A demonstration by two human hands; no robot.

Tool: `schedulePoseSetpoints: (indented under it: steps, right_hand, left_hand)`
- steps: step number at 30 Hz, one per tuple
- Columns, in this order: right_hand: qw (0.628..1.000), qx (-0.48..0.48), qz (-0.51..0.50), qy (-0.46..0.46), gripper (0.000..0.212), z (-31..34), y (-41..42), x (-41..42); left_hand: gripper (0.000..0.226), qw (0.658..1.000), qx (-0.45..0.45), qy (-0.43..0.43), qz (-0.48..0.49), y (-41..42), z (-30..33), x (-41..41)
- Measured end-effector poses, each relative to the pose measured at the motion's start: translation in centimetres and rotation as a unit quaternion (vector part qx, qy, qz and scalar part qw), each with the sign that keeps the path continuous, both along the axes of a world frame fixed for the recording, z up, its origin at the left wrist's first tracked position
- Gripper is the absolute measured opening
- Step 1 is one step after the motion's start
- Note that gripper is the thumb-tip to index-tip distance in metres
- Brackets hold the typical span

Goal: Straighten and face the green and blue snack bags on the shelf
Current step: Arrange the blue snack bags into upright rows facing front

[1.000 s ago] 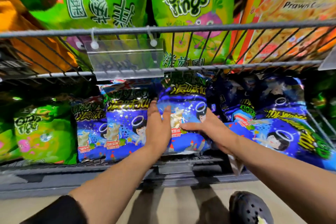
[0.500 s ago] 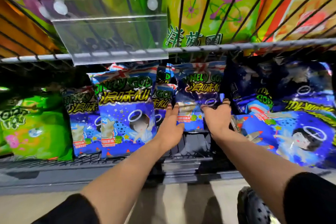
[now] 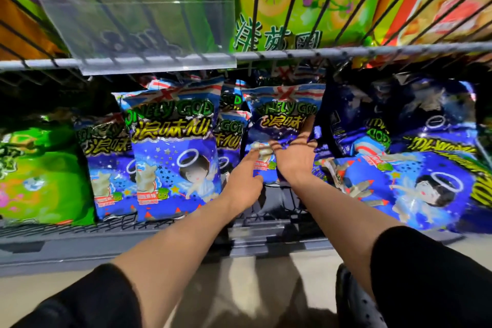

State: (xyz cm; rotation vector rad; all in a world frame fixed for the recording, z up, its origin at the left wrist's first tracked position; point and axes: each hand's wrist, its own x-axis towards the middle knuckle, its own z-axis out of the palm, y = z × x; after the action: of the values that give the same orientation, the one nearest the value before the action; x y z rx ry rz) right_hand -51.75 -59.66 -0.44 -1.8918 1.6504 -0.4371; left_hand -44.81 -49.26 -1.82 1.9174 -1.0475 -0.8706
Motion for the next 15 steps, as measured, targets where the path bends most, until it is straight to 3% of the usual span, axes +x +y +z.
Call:
schedulePoseSetpoints:
  steps: [3, 5, 7, 9, 11, 12, 14, 15]
  right_hand:
    - [0.999, -0.012, -0.02, -0.032, 0.089, 0.7, 2.0, -1.0]
    - [0.995, -0.093, -0.02, -0.025, 0.075, 1.3, 3.9, -1.6]
    - [0.986, -0.159, 0.004, -0.052, 0.059, 1.9, 6.0, -1.7]
    - [0.977, -0.151, 0.064, -0.135, 0.053, 2.6, 8.0, -1.0]
    - [0.961, -0.097, 0.123, -0.227, 0.05, 3.0, 10.4, -0.1]
    - [0.955, -0.067, 0.147, -0.25, 0.053, 3.1, 11.6, 0.4]
    - [0.945, 0.023, 0.195, -0.26, 0.075, 3.2, 13.4, 1.3]
    - [0.938, 0.065, 0.213, -0.266, 0.089, 3.0, 14.1, 1.7]
  left_hand:
    - [0.053, 0.991, -0.084, -0.099, -0.015, 3.4, 2.0, -0.9]
    - [0.042, 0.966, -0.142, -0.216, -0.003, 6.5, 3.2, -0.9]
    - [0.028, 0.928, -0.183, -0.317, 0.069, 9.6, 4.4, -0.3]
    - [0.024, 0.892, -0.195, -0.363, 0.184, 12.3, 4.9, 0.9]
    - [0.035, 0.873, -0.167, -0.352, 0.295, 14.0, 4.9, 2.7]
    - [0.046, 0.879, -0.137, -0.313, 0.334, 14.3, 4.5, 3.9]
    - [0.062, 0.924, -0.084, -0.147, 0.344, 14.4, 4.3, 5.2]
    - [0.064, 0.942, -0.101, -0.063, 0.313, 14.2, 4.3, 5.3]
